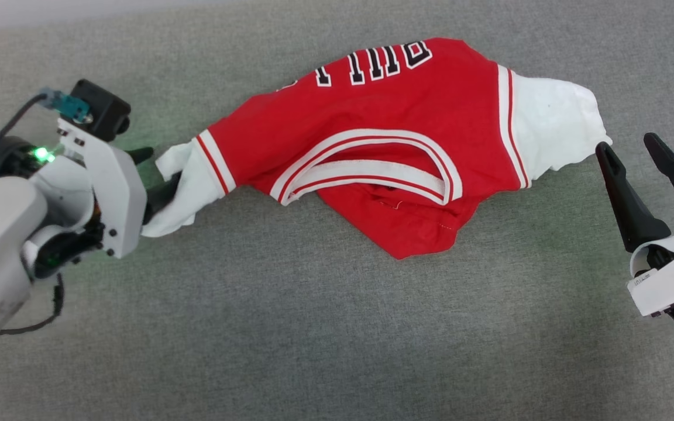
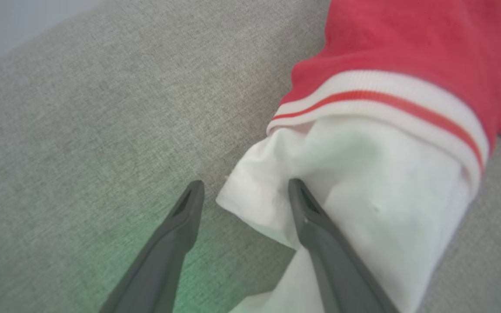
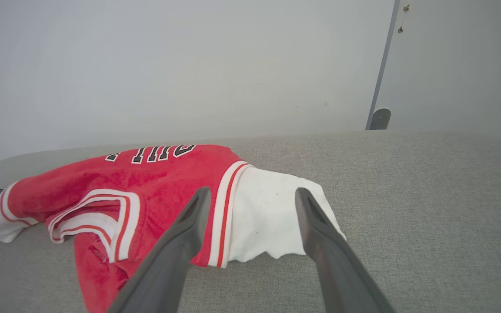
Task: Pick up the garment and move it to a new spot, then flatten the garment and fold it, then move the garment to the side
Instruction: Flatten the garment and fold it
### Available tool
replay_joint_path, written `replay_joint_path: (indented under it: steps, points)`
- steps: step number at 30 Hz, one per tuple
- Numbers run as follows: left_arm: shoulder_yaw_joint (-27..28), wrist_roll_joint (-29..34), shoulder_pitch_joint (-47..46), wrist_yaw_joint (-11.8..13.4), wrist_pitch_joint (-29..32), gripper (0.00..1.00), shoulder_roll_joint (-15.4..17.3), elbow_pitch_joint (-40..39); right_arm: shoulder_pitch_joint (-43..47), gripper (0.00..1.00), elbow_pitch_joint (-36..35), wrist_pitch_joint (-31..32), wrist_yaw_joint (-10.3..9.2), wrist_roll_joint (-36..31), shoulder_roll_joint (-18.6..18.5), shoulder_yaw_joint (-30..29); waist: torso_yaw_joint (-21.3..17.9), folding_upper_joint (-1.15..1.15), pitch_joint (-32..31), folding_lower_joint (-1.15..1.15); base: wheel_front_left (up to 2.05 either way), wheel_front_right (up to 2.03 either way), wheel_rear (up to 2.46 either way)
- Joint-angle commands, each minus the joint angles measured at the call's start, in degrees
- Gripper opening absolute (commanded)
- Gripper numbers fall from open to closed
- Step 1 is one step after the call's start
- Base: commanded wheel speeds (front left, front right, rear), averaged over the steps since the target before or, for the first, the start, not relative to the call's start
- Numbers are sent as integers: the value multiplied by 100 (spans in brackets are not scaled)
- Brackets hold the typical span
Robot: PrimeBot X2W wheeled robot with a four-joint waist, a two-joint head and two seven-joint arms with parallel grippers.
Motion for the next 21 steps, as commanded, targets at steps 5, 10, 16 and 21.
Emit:
replay_joint_path:
  steps: [5,10,16,21]
  points:
    - [-68,-101,-12,4,207,100,51,6,-100,100,15,-65,-4,-24,35,50,-16,0,102,0,0,0,0]
    - [-96,-342,-50,3,199,48,-32,-92,-130,100,13,-75,-4,-30,23,69,-19,0,175,0,0,0,0]
    - [-90,-306,-102,4,8,0,-19,-142,-140,100,32,-76,-4,-55,25,33,21,0,172,0,0,0,0]
    - [-74,-336,-293,4,-269,0,119,36,-136,100,27,-34,-4,-61,38,25,100,0,123,0,0,0,0]
